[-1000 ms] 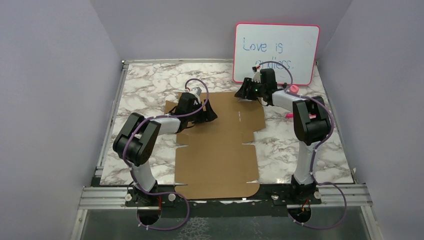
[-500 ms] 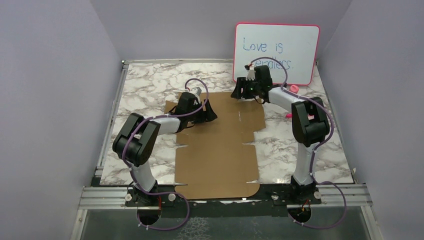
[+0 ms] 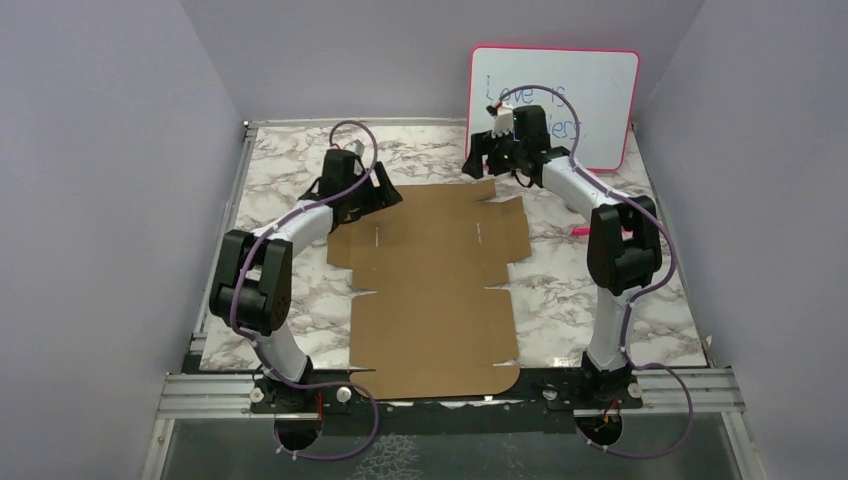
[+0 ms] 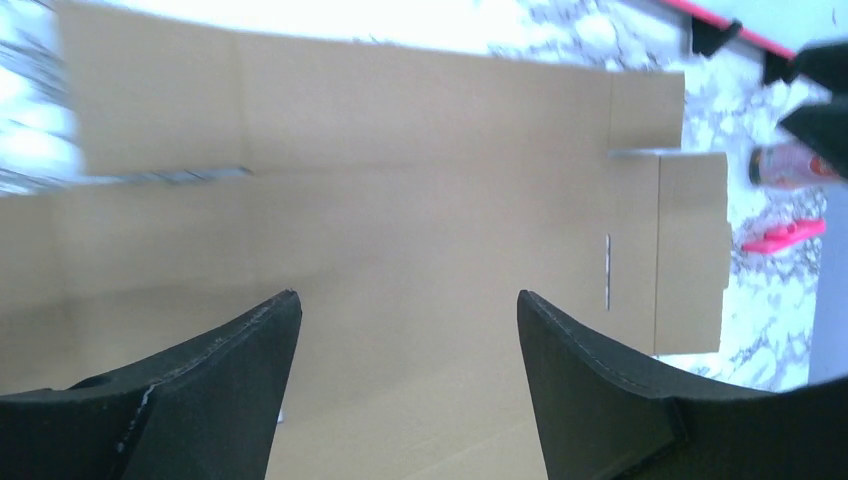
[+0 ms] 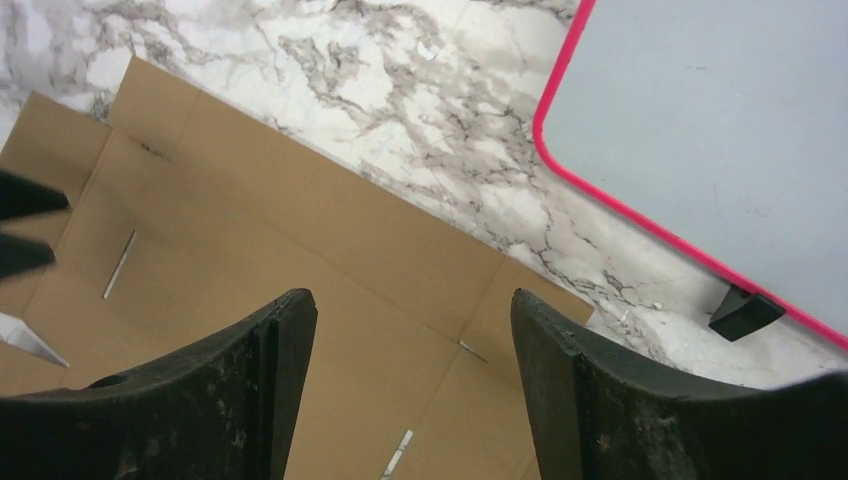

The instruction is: Fold the paper box

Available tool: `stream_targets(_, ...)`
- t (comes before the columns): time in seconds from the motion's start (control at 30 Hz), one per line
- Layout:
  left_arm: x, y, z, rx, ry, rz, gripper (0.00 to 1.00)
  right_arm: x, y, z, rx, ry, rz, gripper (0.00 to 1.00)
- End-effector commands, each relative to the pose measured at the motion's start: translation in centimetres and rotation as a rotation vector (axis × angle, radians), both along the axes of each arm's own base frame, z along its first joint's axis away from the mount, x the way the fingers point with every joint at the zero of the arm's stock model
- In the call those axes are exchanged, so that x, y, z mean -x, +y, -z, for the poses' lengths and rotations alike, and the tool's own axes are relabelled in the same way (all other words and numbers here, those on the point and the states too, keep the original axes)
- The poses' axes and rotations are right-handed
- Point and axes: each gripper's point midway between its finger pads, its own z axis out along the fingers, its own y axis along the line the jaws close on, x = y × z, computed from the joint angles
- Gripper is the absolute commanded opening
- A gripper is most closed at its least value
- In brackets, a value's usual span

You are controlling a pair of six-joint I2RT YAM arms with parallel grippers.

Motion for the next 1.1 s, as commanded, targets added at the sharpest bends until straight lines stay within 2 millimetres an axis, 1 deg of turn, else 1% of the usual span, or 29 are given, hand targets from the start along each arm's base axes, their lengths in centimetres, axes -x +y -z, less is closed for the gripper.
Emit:
stream_targets(0.0,-2.5,5.7,-2.9,-0.089,-0.016,-0.088,0.81,1.9,0.7,-0.6,-0.017,0.0,-0.085,0.77)
stream_targets(0.07,-3.6,7.6,-3.0,-0.089,-0.006,-0.106,0.81,2.4,0.8,-0.5,-0.028,0.001,-0.101,0.77)
stream_targets(0.13,-4.5,8.9,-2.9,-0.06,0.004,-0.095,0.81,3.0,1.0,-0.6,-0.043,-0.005,-0.12,0.78)
stream_targets(0.17,-4.9,9.4,-2.7,-0.049,0.012,-0.086,0.81,3.3,1.1,-0.8,-0.052,-0.012,-0.131,0.78)
stream_targets(0.23,-5.6,9.4,-2.6,-0.023,0.022,-0.039,0.81,3.6,1.3,-1.2,-0.063,-0.033,-0.141,0.8)
stream_targets(0.27,-5.9,9.3,-2.2,-0.022,0.031,-0.016,0.8,3.7,1.3,-1.4,-0.068,-0.039,-0.146,0.8)
stream_targets(0.3,-6.5,10.5,-1.9,-0.02,0.036,-0.021,0.8,3.9,1.3,-1.5,-0.072,-0.042,-0.151,0.8)
stream_targets(0.33,-6.9,10.6,-1.4,-0.01,0.048,-0.004,0.8,4.0,1.4,-1.6,-0.074,-0.045,-0.154,0.8)
stream_targets(0.43,-7.7,10.8,0.1,0.053,0.084,0.046,0.76,4.3,1.4,-1.8,-0.079,-0.054,-0.159,0.8)
stream_targets(0.5,-8.5,11.0,0.7,0.075,0.09,0.076,0.73,4.4,1.3,-1.8,-0.08,-0.064,-0.157,0.8)
stream_targets(0.67,-9.7,10.2,1.6,0.115,0.092,0.169,0.68,4.7,1.3,-1.6,-0.089,-0.065,-0.163,0.81)
stream_targets(0.73,-9.9,10.1,2.4,0.113,0.106,0.19,0.65,4.8,1.4,-1.3,-0.09,-0.056,-0.166,0.81)
stream_targets(0.87,-9.6,9.8,3.6,0.129,0.135,0.225,0.58,5.0,1.5,-1.0,-0.094,-0.045,-0.172,0.8)
stream_targets(0.93,-9.4,9.4,4.0,0.152,0.143,0.245,0.55,4.9,1.5,-0.9,-0.093,-0.044,-0.171,0.8)
stream_targets(1.07,-9.2,8.7,4.6,0.177,0.15,0.276,0.46,4.7,1.5,-0.8,-0.091,-0.041,-0.172,0.8)
